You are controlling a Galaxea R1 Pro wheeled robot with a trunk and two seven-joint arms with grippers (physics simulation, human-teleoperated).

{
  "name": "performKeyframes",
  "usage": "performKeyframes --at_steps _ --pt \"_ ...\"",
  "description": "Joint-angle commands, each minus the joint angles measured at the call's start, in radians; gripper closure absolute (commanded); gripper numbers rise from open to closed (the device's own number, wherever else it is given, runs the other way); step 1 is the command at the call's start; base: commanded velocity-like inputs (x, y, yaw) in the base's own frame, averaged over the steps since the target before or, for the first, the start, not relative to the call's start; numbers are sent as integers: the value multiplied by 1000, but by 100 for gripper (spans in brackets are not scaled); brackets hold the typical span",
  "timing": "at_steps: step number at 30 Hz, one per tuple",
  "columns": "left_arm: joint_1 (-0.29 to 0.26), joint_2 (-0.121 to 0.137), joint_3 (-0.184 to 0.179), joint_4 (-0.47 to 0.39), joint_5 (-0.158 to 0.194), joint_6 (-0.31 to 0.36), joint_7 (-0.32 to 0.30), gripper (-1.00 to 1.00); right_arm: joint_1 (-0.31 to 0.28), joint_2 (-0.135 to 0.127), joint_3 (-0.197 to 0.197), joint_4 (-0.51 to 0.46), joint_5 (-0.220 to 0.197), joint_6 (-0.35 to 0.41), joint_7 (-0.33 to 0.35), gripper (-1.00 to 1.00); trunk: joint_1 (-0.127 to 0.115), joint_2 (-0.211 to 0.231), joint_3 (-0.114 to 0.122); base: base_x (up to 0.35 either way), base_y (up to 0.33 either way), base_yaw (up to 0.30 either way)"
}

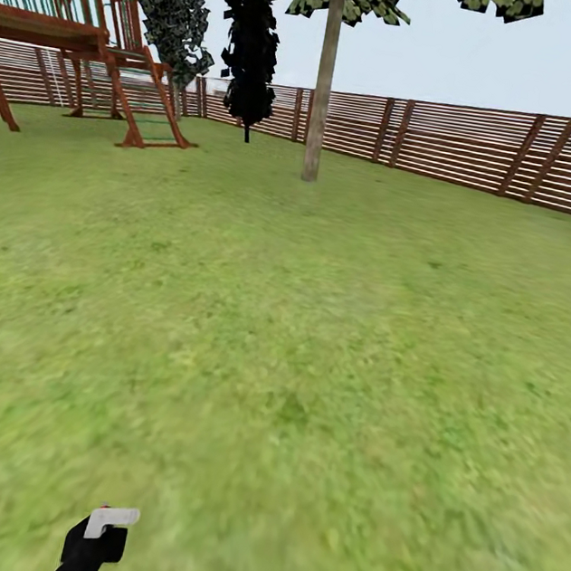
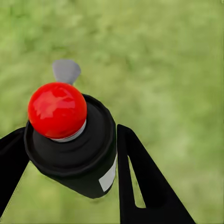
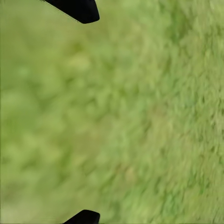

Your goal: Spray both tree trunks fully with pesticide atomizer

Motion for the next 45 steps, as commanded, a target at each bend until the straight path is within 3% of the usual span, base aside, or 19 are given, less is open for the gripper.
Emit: performKeyframes --at_steps 1,45 --pt "0 0 0 -1 0 0 0 100 0 0 0 0 0 0 0 -100 0 0 0 340 0 0" --pt "0 1 0 -6 0 0 0 100 0 0 0 1 0 0 0 -100 0 0 0 340 0 0"
